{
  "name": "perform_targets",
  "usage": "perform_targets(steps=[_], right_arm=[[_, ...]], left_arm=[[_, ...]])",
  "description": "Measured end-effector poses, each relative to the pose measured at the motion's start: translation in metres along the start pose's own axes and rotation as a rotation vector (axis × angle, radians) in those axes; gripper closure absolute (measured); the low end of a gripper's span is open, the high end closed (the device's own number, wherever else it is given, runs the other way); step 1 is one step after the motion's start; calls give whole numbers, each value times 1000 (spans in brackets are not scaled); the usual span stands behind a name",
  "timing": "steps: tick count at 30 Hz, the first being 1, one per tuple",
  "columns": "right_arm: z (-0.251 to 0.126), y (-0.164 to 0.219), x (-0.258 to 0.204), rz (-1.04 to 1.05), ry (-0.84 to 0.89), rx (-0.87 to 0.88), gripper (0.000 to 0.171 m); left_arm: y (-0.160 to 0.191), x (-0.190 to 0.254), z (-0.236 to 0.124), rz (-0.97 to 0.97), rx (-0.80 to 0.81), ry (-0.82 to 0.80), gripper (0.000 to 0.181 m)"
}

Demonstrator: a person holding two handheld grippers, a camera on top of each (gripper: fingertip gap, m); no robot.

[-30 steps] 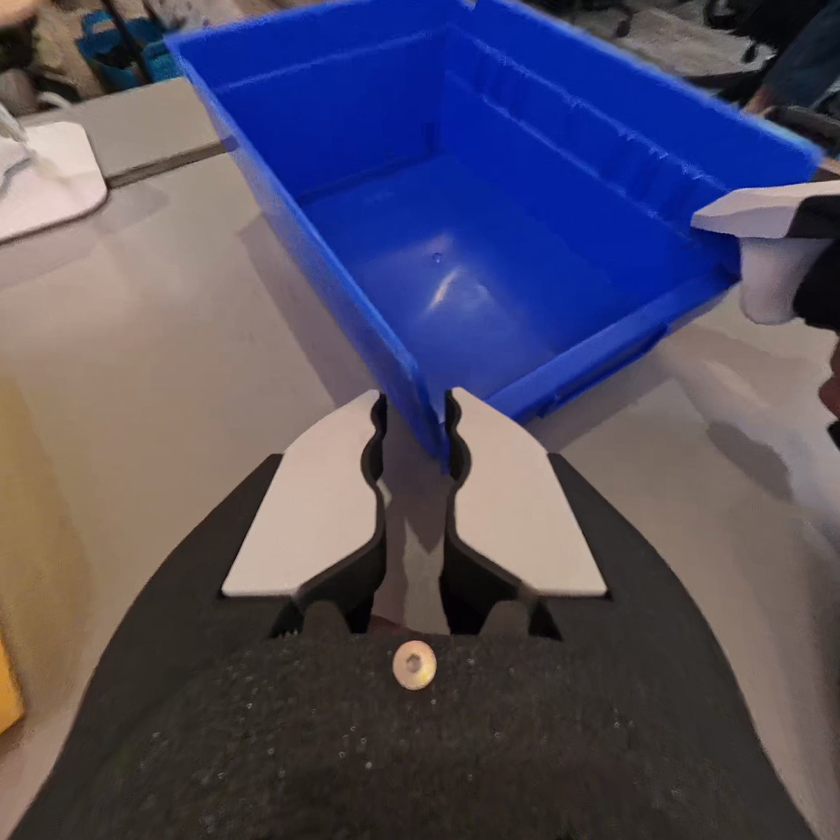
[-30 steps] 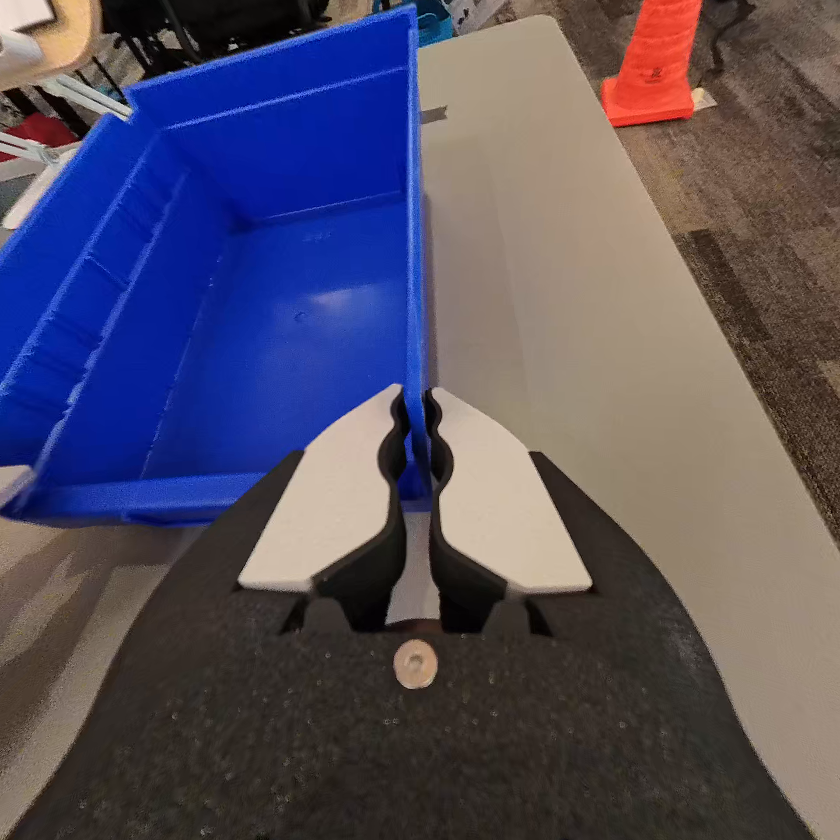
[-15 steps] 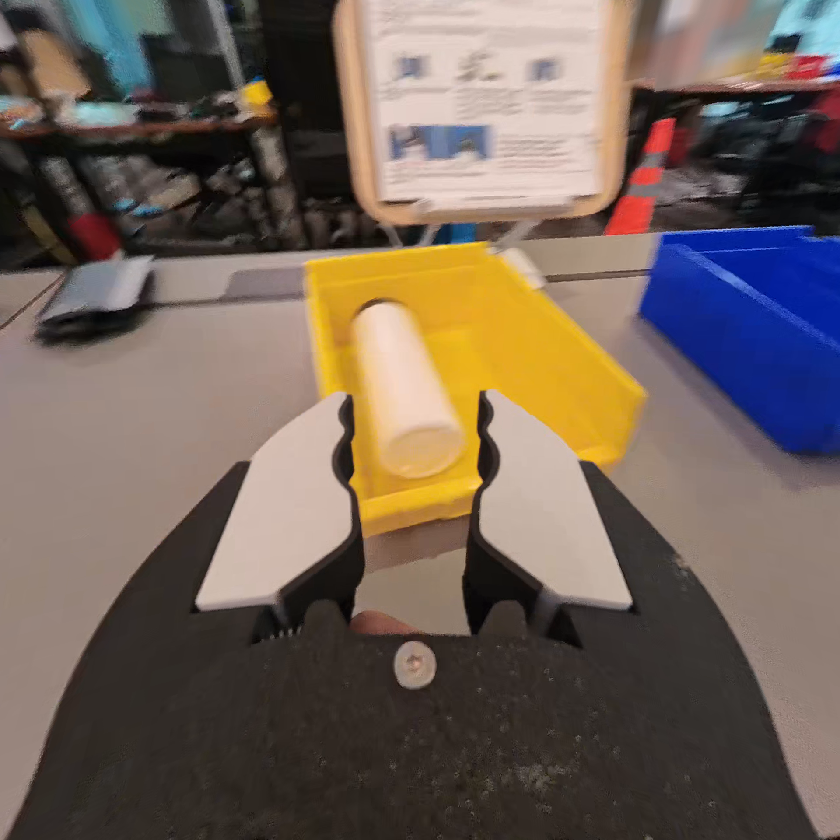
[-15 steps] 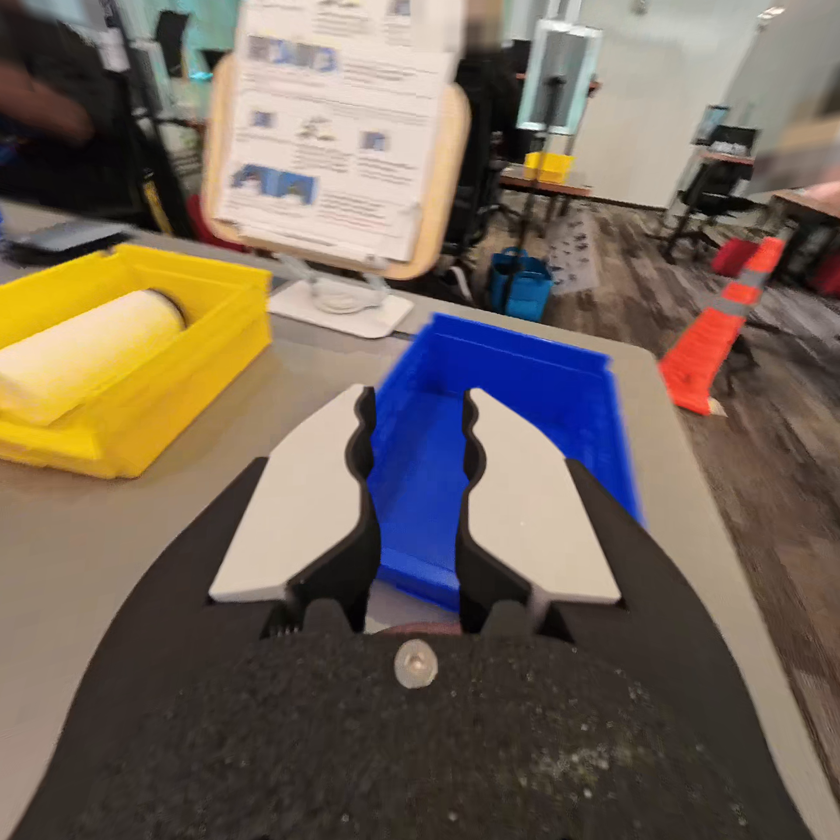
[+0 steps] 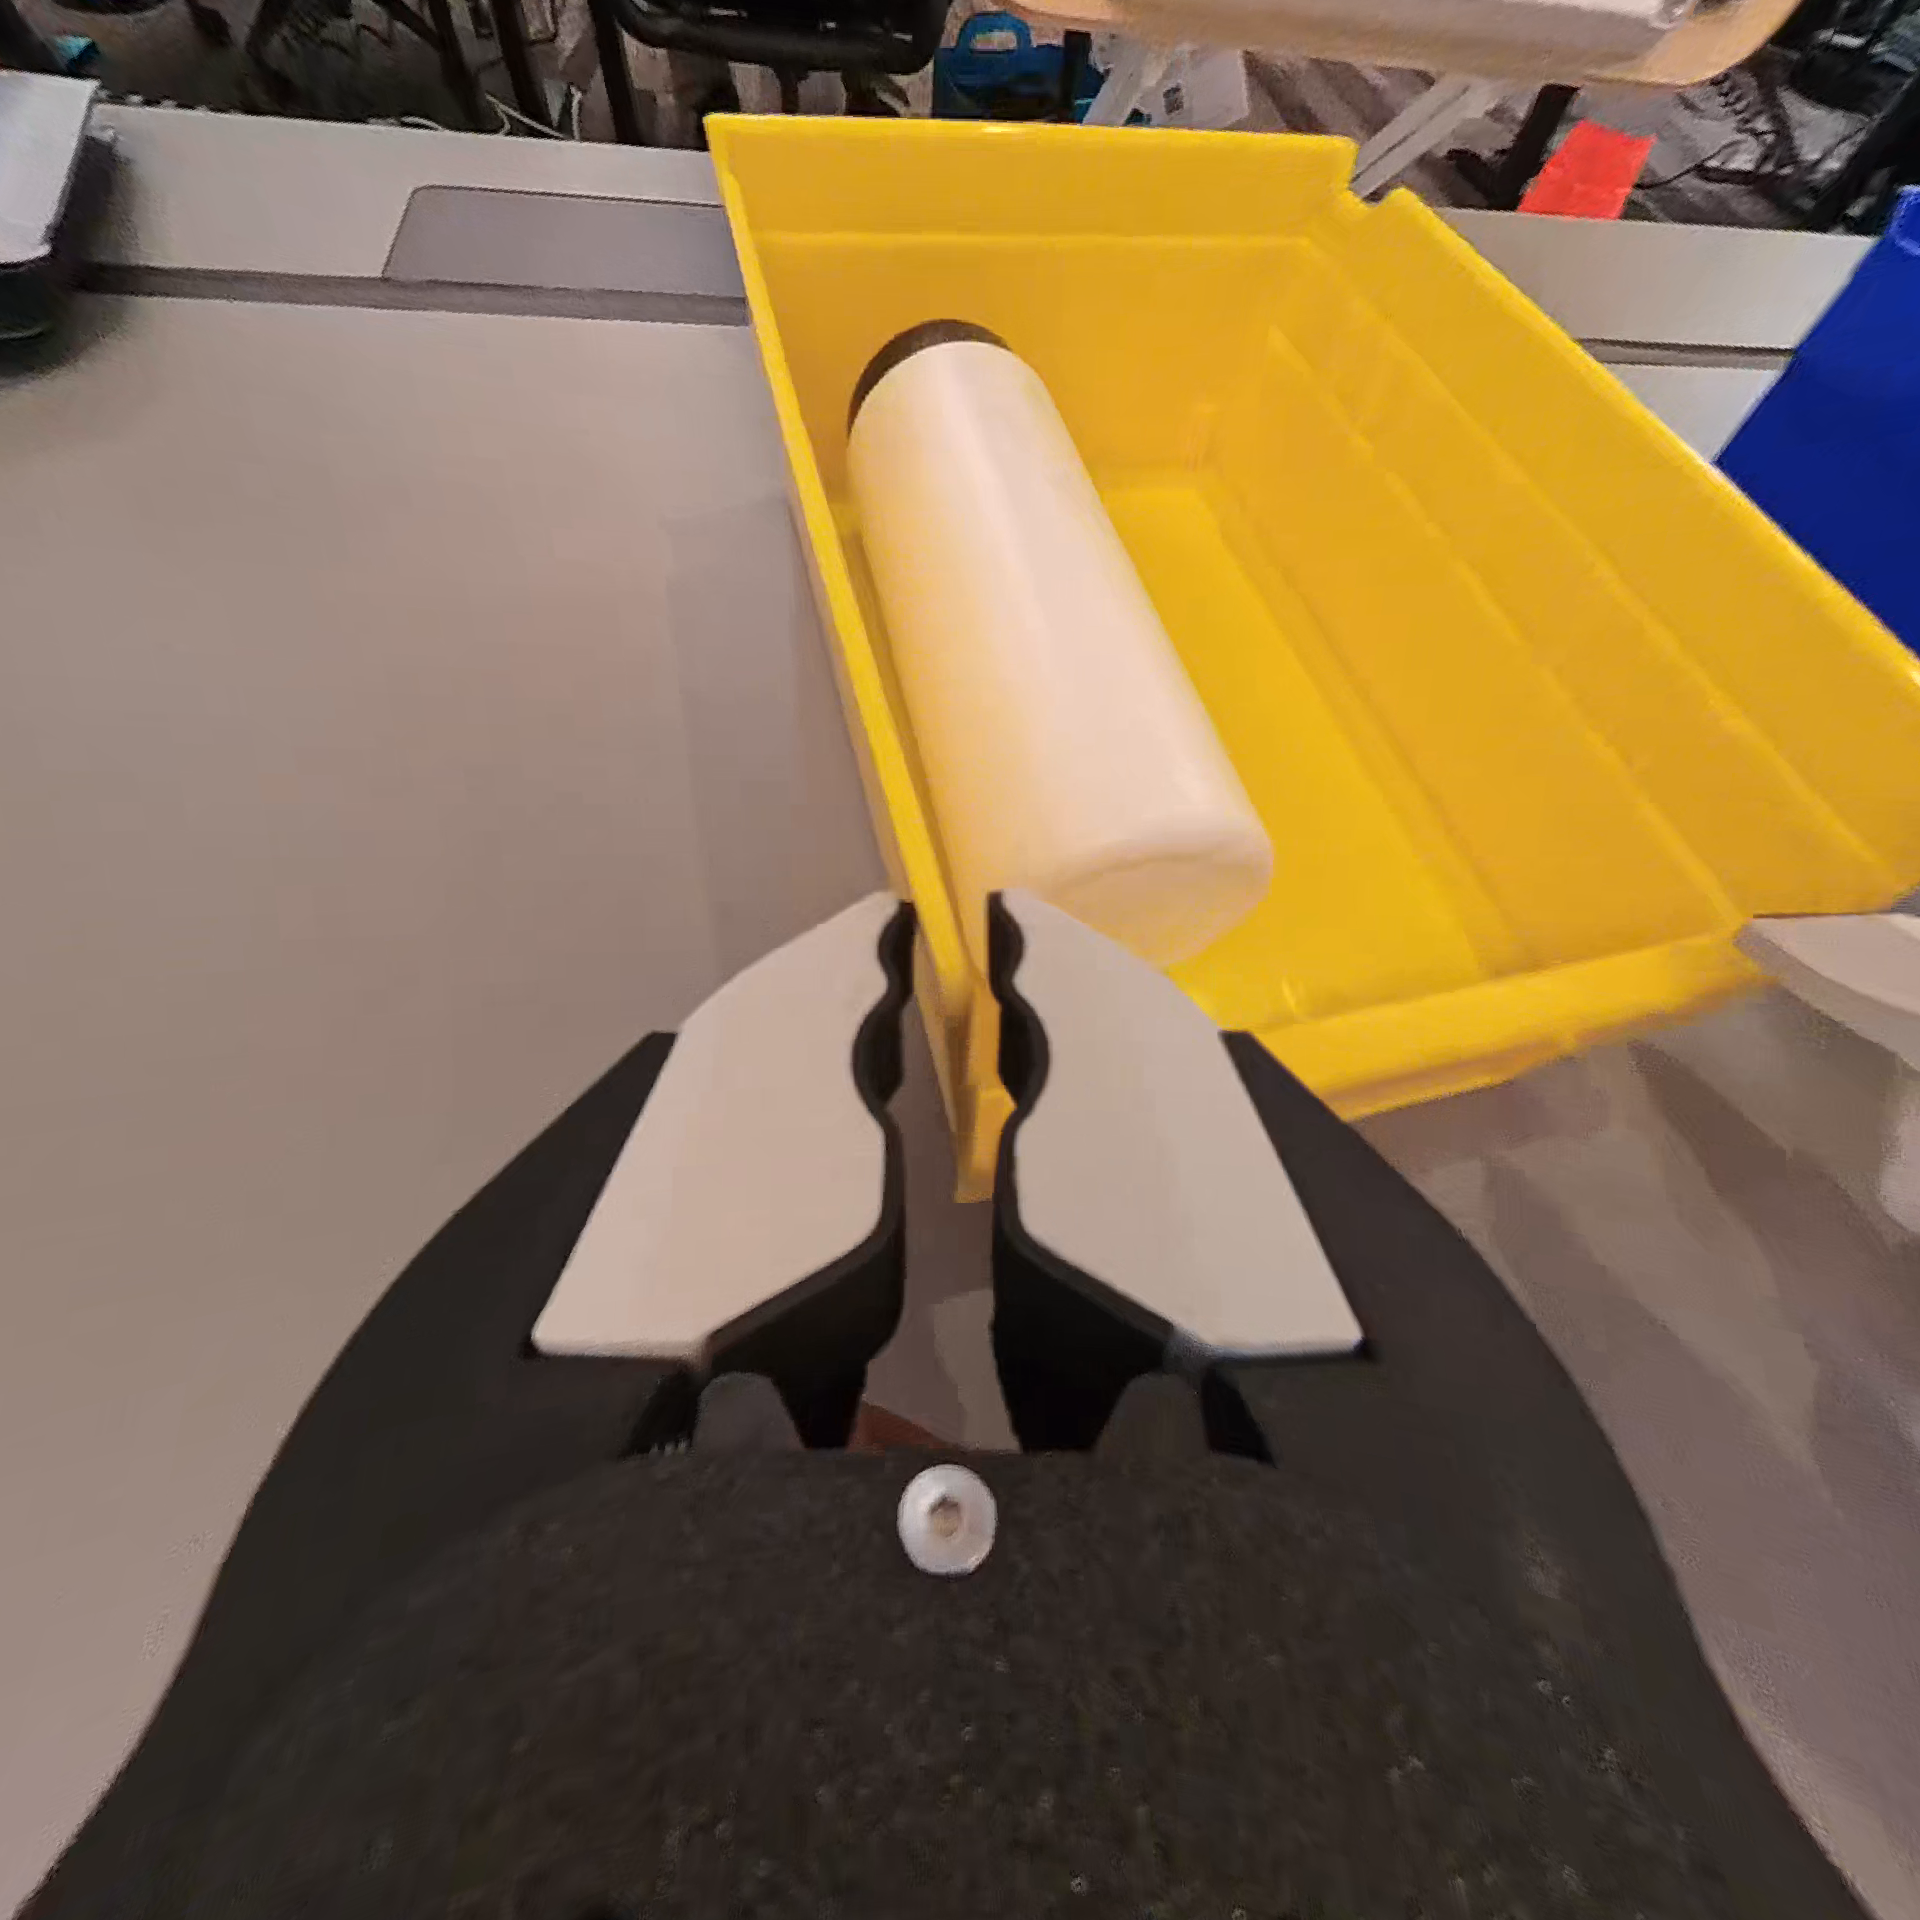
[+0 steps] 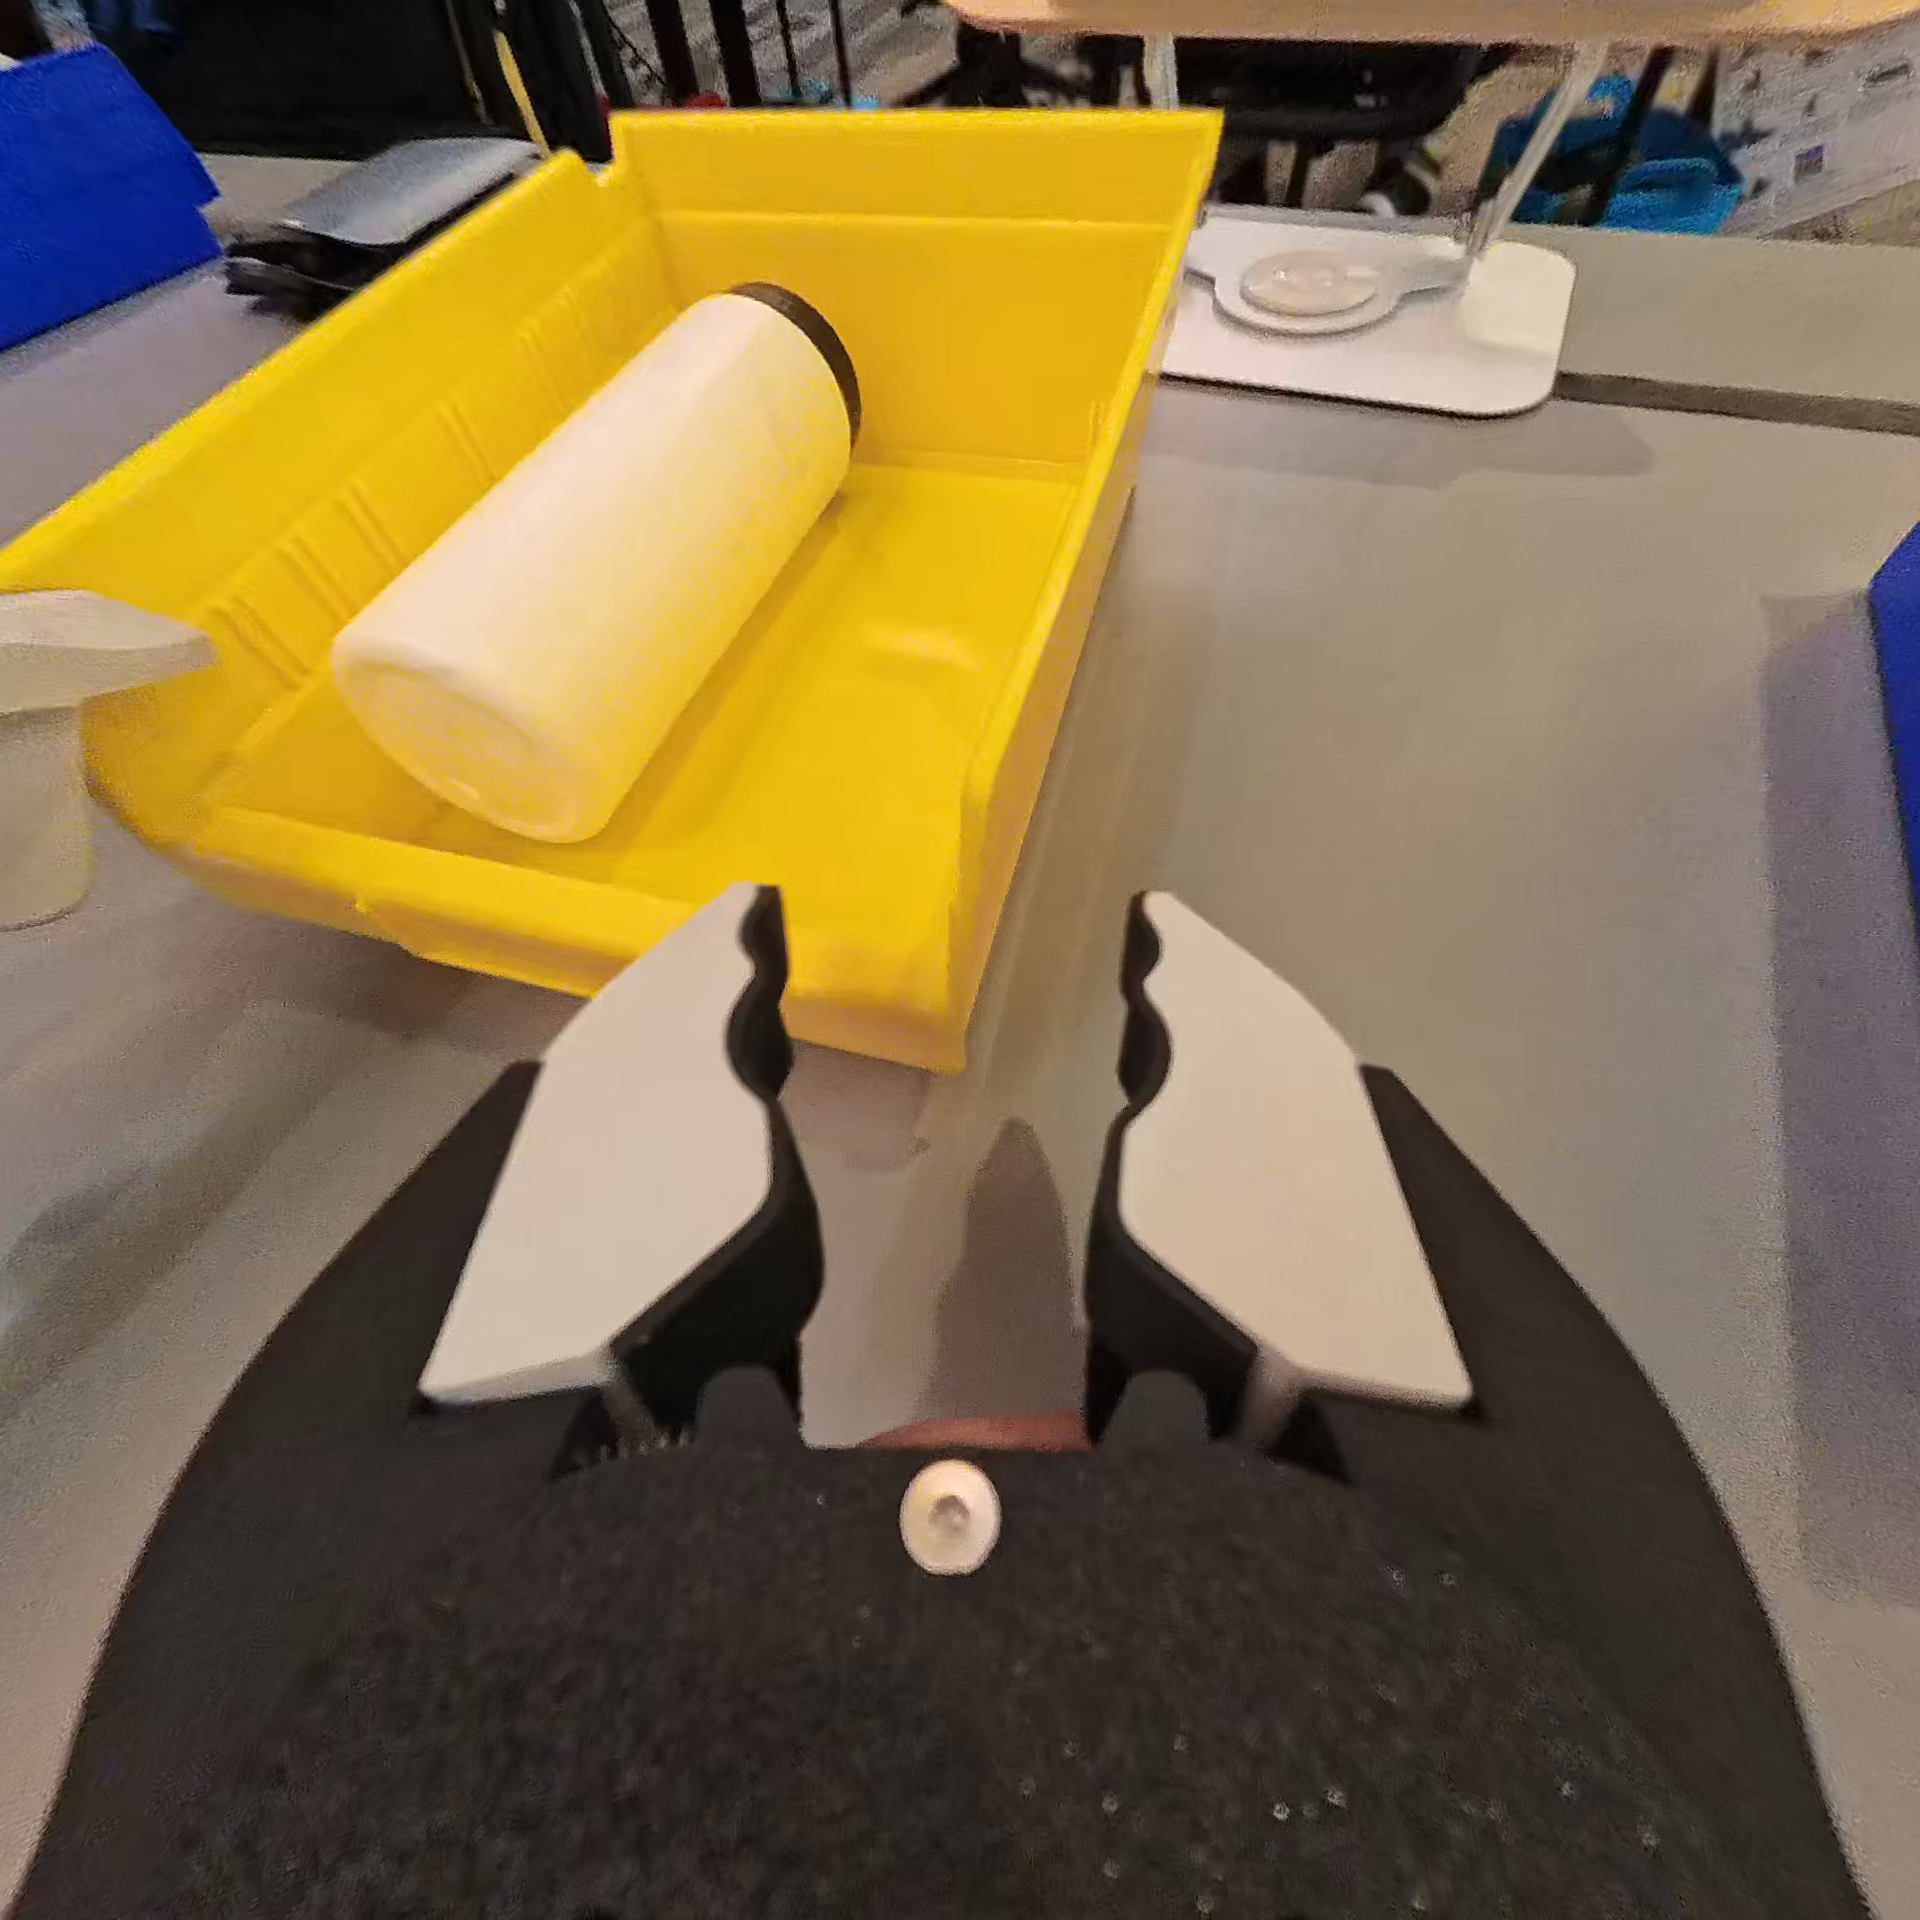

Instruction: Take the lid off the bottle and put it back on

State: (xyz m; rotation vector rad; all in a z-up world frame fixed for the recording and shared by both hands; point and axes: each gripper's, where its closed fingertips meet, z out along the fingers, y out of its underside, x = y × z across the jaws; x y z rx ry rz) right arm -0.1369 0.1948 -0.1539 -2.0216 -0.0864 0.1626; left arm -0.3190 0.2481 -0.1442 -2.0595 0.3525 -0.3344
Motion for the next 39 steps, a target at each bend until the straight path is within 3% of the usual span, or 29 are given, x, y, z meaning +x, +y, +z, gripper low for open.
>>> perform_targets(steps=[1, 2, 3, 7, 10, 15, 19, 24, 27, 29, 35, 37, 39], right_arm=[[5, 2, -2, 8, 2, -17, 126], [10, 6, -4, 10, 1, -37, 156], [13, 8, -1, 8, 35, -47, 164], [18, 1, -6, -37, 95, -23, 166], [12, -29, -27, -40, 150, 118, 167], [22, -65, -99, -57, 97, 201, 166], [36, -83, -161, -78, 81, 258, 166], [67, -74, -211, -39, 87, 235, 165], [87, -46, -217, 8, 104, 133, 165], [98, -22, -222, 66, 29, 46, 163], [88, -14, -239, 23, -187, -76, 159], [70, -12, -243, -5, -314, -145, 154], [38, -15, -240, -64, -466, -162, 149]], left_arm=[[0, -3, 1, 4, -1, -16, 176], [0, -5, 1, 15, -4, -25, 176], [0, -7, 1, 22, -9, -28, 176], [-8, -17, -3, 11, 26, -43, 177], [-31, -41, -21, 133, 117, -148, 179], [-40, -113, -49, -52, 144, -171, 180], [-52, -173, -73, -25, 238, -248, 180], [-39, -227, -60, -24, 218, -220, 180], [-19, -238, -41, -50, 195, -183, 180], [-11, -243, -36, -49, 166, -198, 180], [-13, -251, -33, -208, 112, -152, 175], [-19, -254, -41, -249, 114, -145, 149], [-40, -263, -66, -249, 188, -211, 141]])
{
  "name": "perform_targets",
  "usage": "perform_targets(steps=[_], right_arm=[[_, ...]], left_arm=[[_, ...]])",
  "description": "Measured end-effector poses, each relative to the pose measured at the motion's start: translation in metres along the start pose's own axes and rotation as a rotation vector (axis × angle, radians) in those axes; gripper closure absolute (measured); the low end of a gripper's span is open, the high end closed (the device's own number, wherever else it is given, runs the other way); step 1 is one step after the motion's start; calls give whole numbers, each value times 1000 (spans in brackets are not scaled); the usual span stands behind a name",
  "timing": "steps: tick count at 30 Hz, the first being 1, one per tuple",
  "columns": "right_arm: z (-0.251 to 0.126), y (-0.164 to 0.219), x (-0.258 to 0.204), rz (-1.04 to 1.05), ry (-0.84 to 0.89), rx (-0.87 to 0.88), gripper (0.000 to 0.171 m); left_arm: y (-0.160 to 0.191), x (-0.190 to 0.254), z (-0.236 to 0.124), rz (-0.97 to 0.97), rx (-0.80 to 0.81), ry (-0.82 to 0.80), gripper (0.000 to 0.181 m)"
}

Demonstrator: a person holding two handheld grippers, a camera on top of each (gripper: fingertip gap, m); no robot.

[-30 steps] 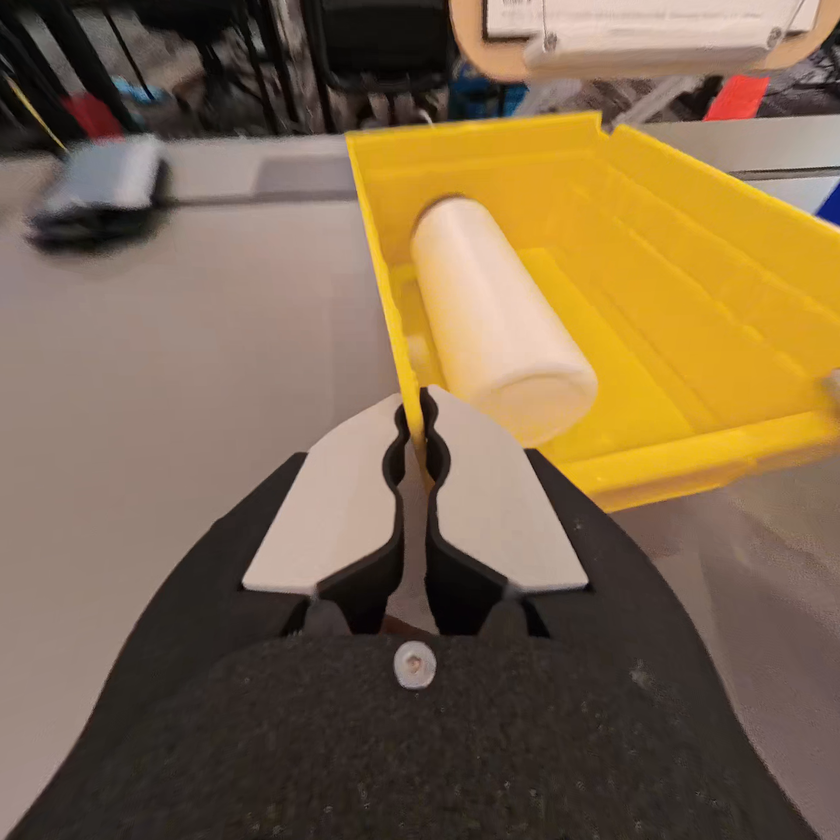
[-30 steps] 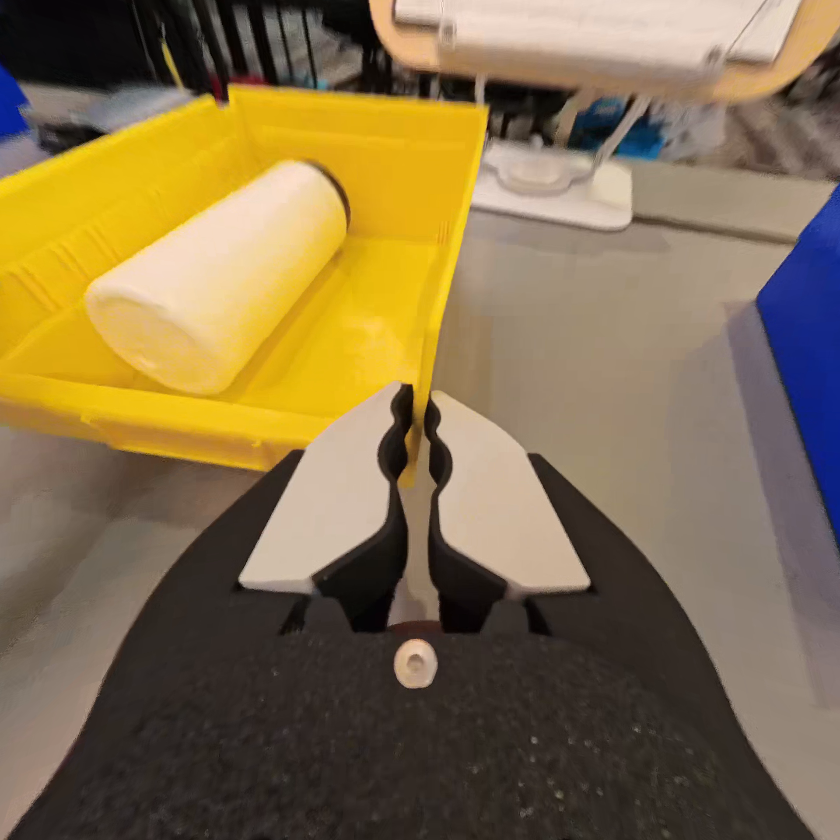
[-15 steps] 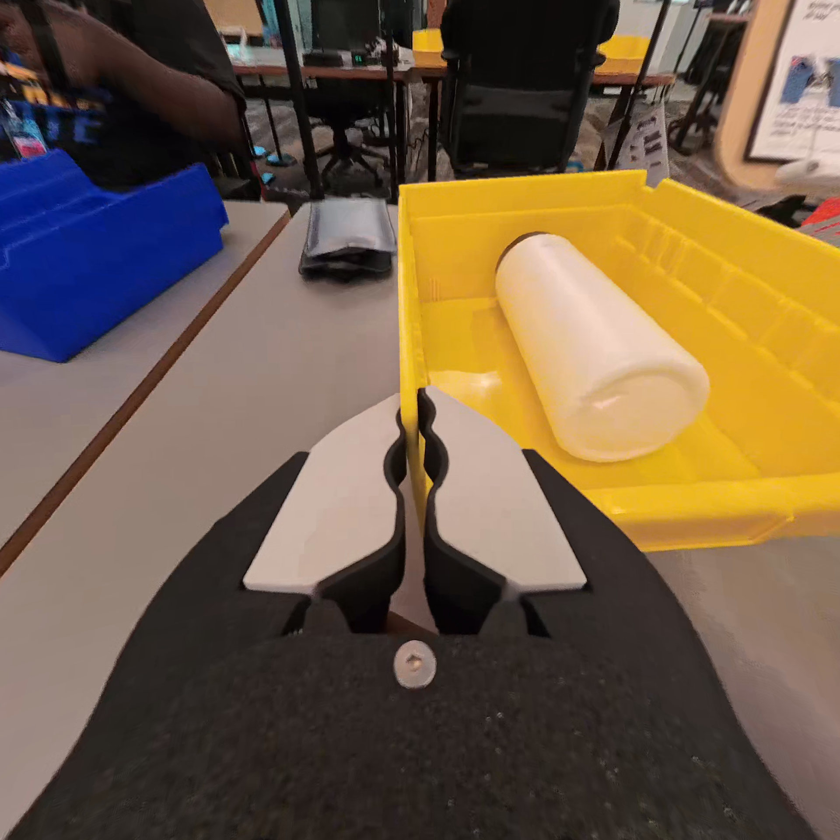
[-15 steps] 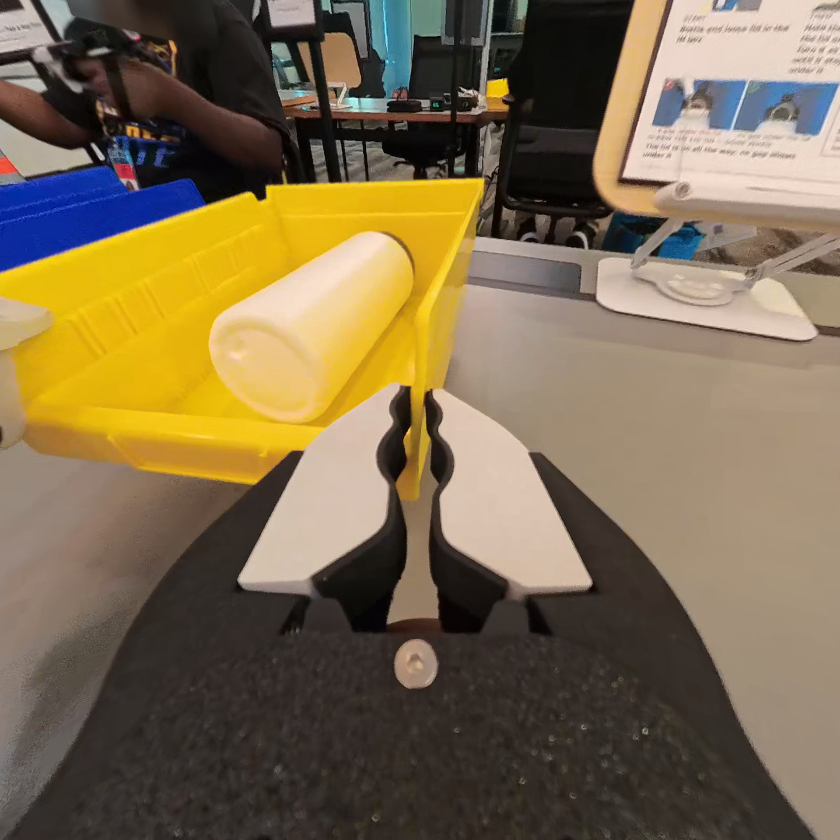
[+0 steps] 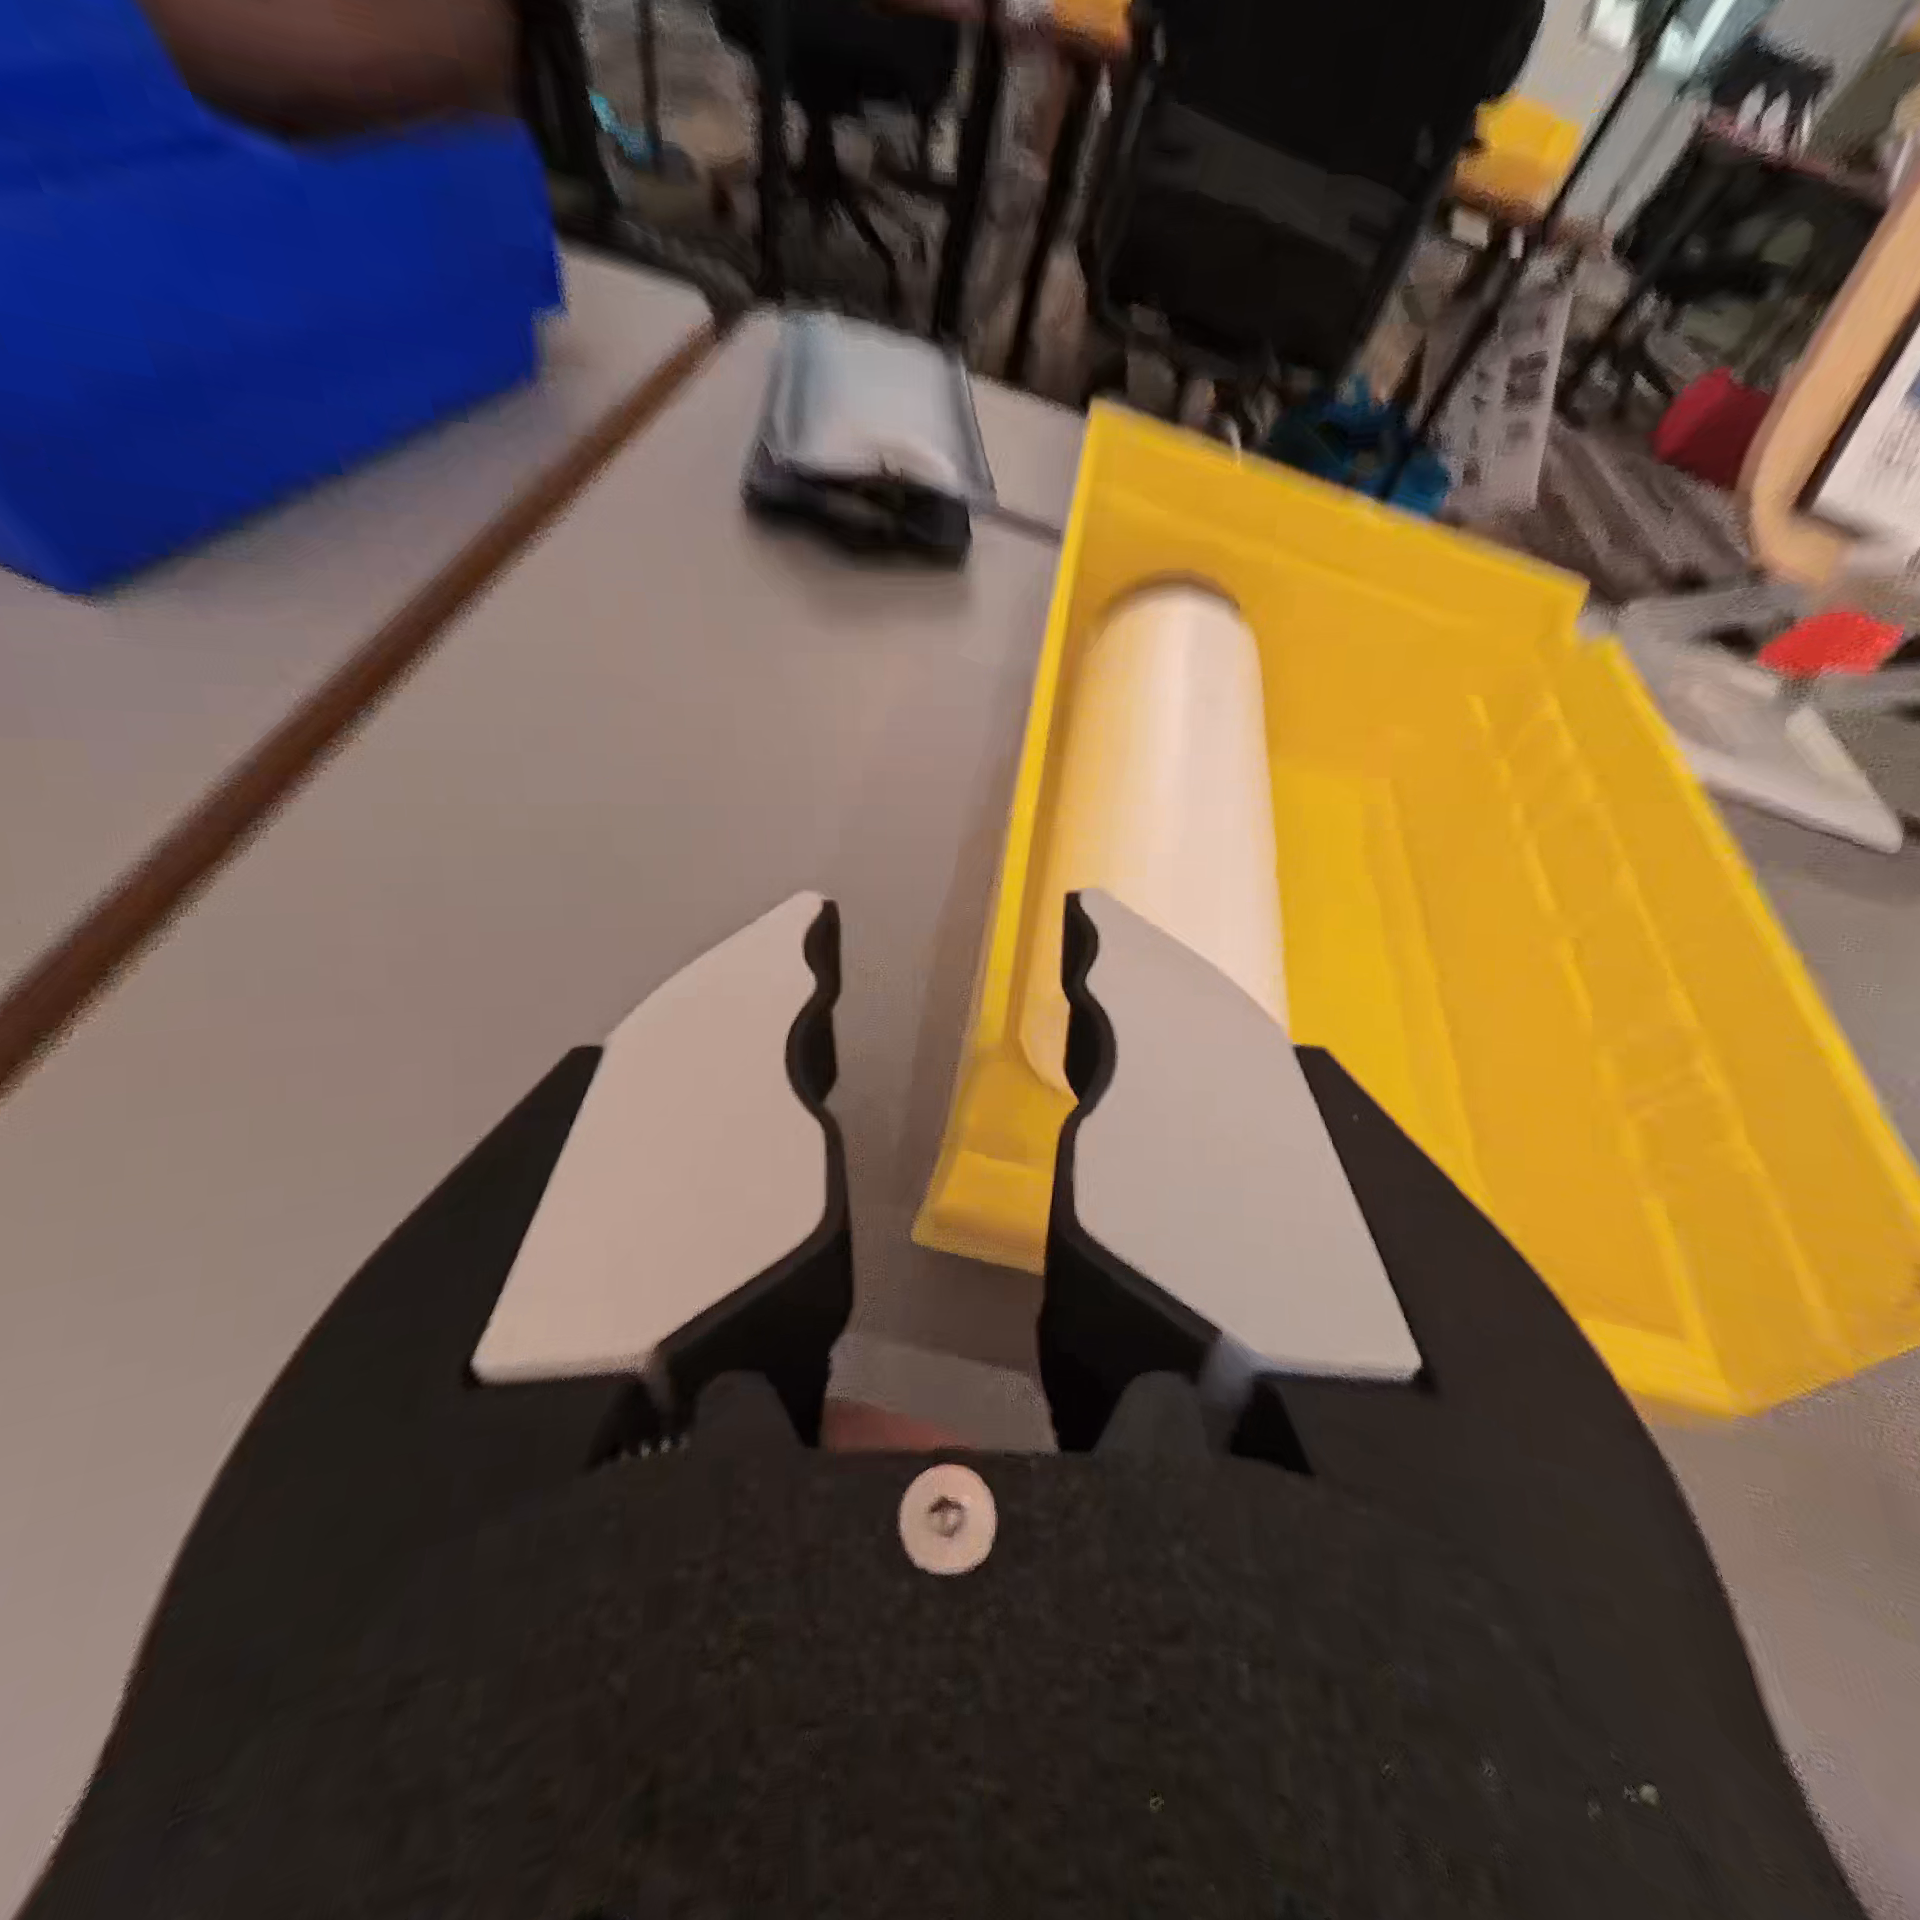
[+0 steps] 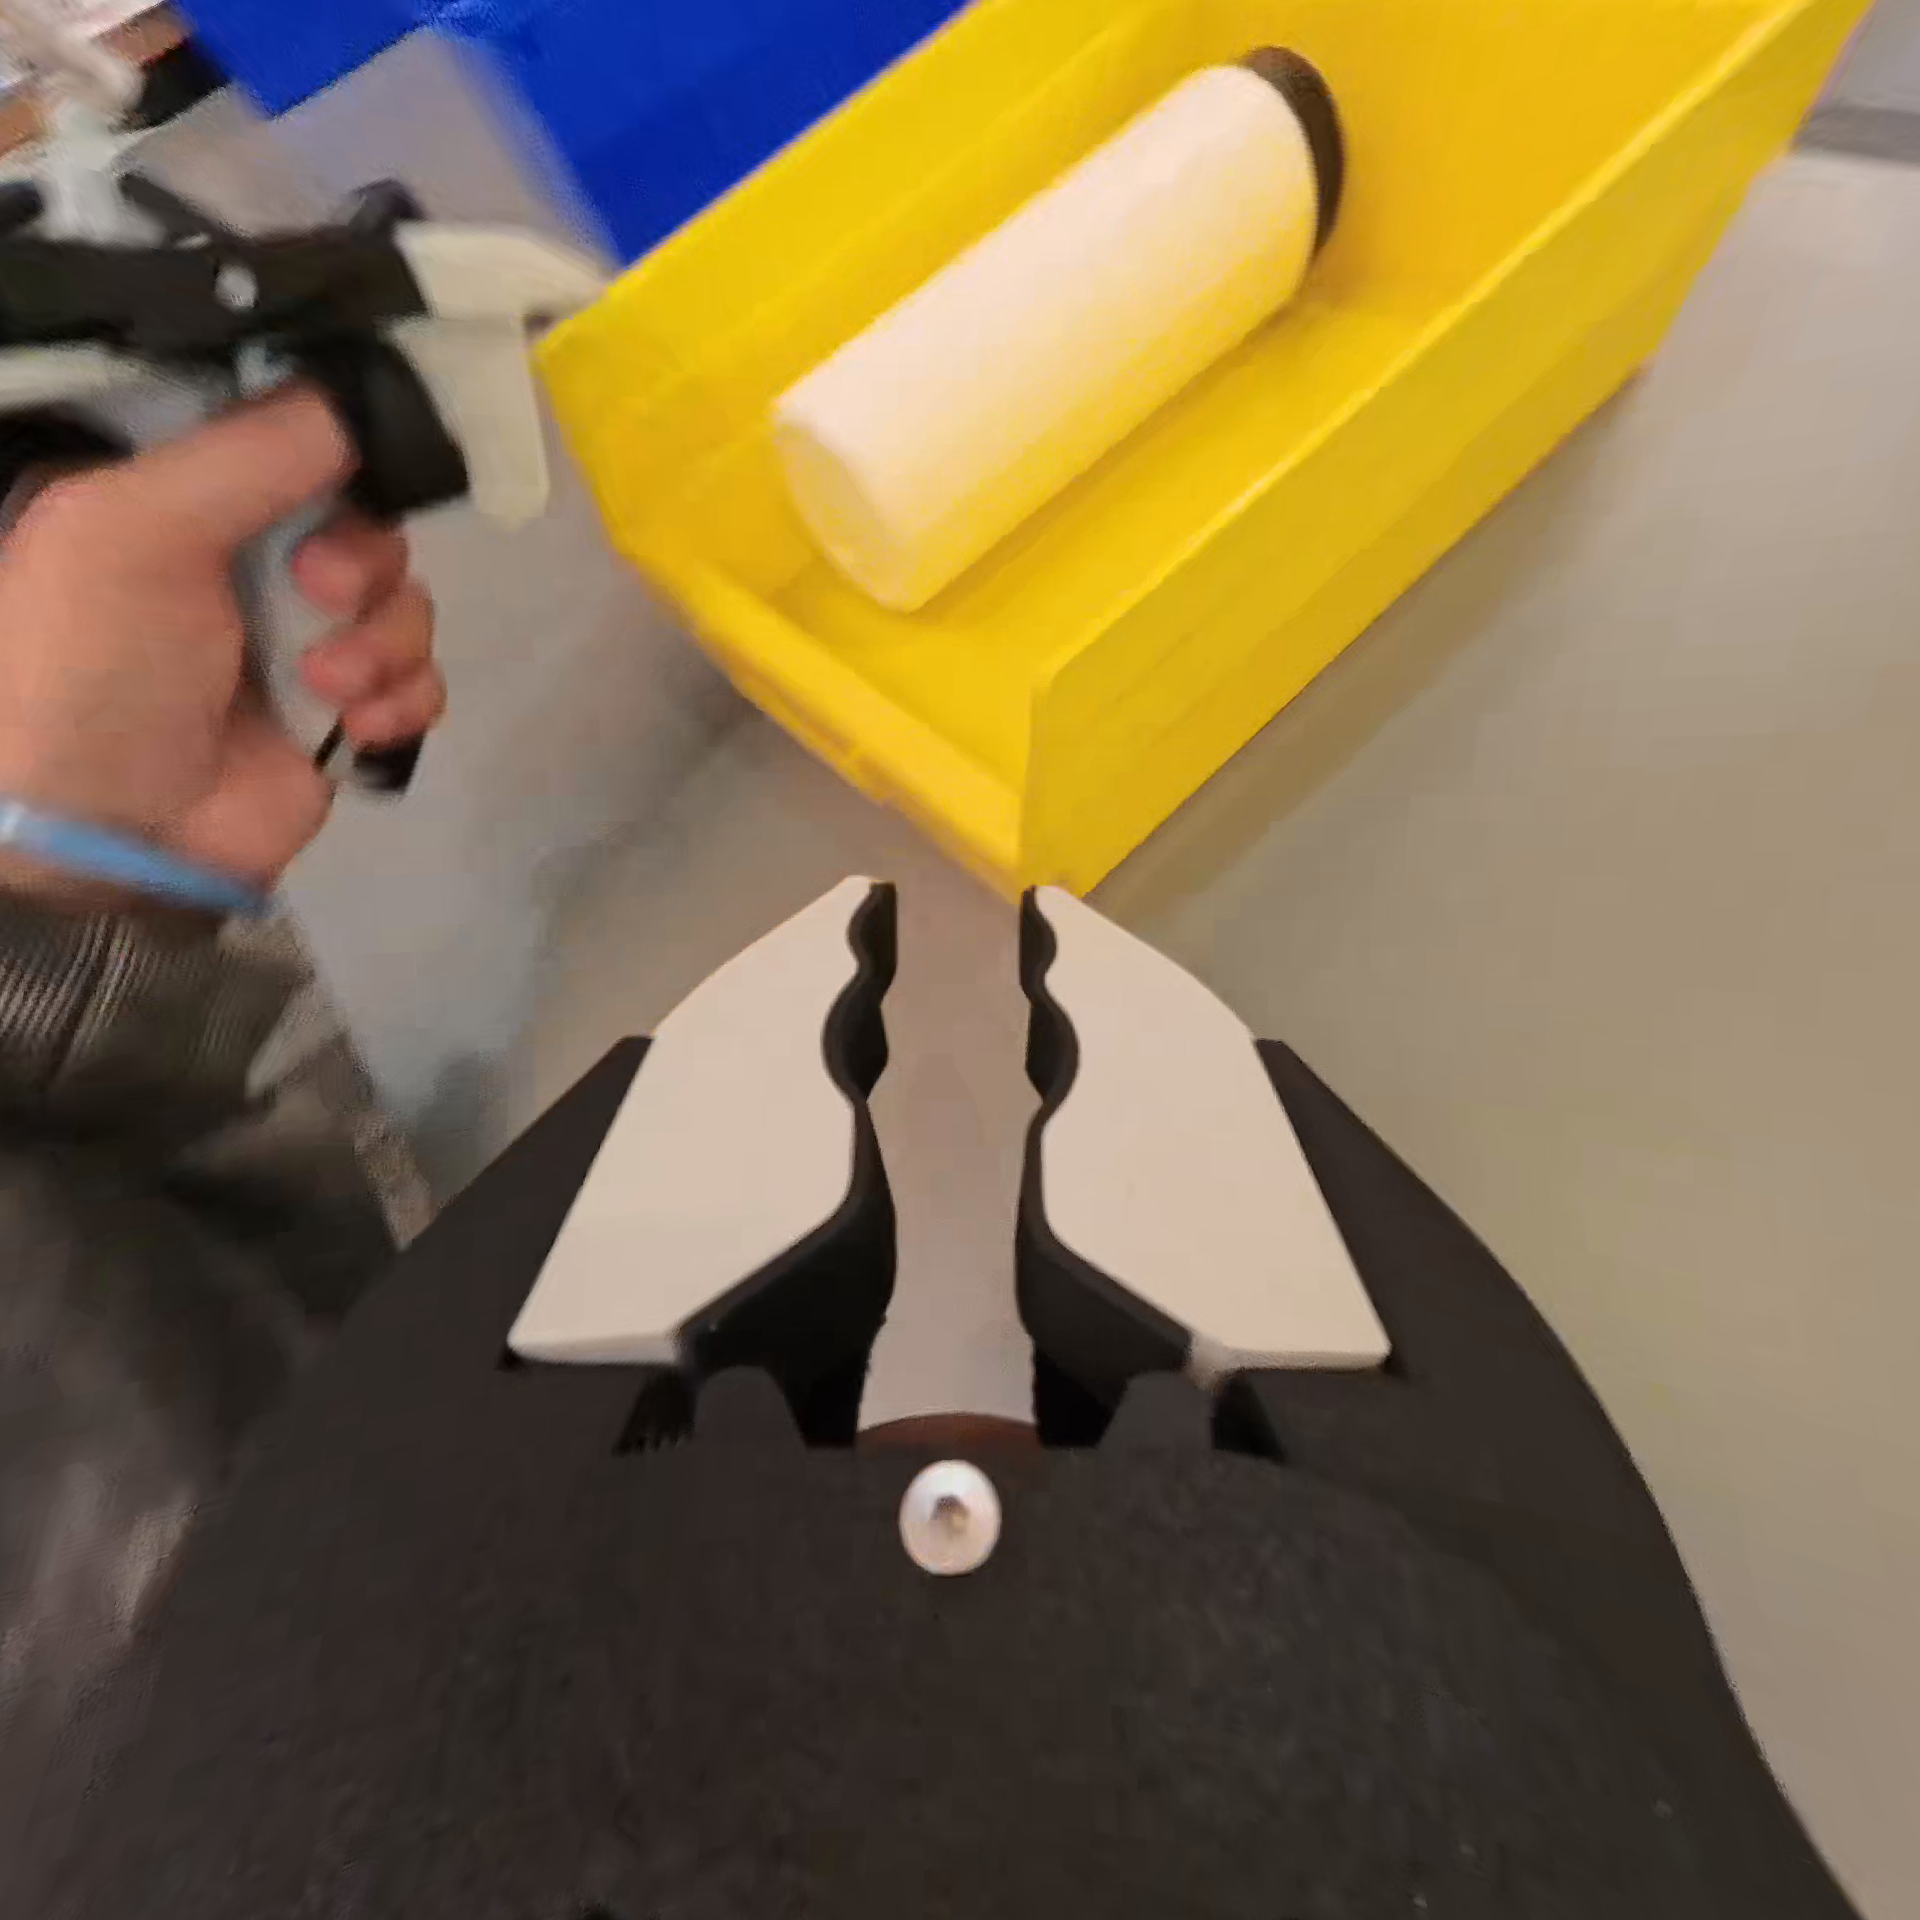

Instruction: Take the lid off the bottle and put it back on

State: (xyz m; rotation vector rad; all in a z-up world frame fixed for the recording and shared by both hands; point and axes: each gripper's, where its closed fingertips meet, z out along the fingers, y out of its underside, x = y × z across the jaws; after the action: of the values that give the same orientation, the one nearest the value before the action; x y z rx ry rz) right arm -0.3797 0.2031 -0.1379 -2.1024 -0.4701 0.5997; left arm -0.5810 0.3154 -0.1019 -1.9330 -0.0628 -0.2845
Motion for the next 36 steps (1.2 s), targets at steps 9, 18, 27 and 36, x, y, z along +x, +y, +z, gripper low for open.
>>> perform_targets(steps=[9, 18, 27, 36], right_arm=[[-223, 5, 137, -314, 288, 290, 139], [-402, 96, 327, -201, 860, 323, 130], [-390, 104, 341, 89, 677, 418, 128], [-383, 100, 324, -7, 679, 403, 131]], left_arm=[[-35, 149, -97, -36, 219, 451, 132], [100, 230, -107, 180, 1, 416, 132], [98, 209, -93, 190, 4, 376, 133], [99, 202, -95, 160, -18, 373, 132]])
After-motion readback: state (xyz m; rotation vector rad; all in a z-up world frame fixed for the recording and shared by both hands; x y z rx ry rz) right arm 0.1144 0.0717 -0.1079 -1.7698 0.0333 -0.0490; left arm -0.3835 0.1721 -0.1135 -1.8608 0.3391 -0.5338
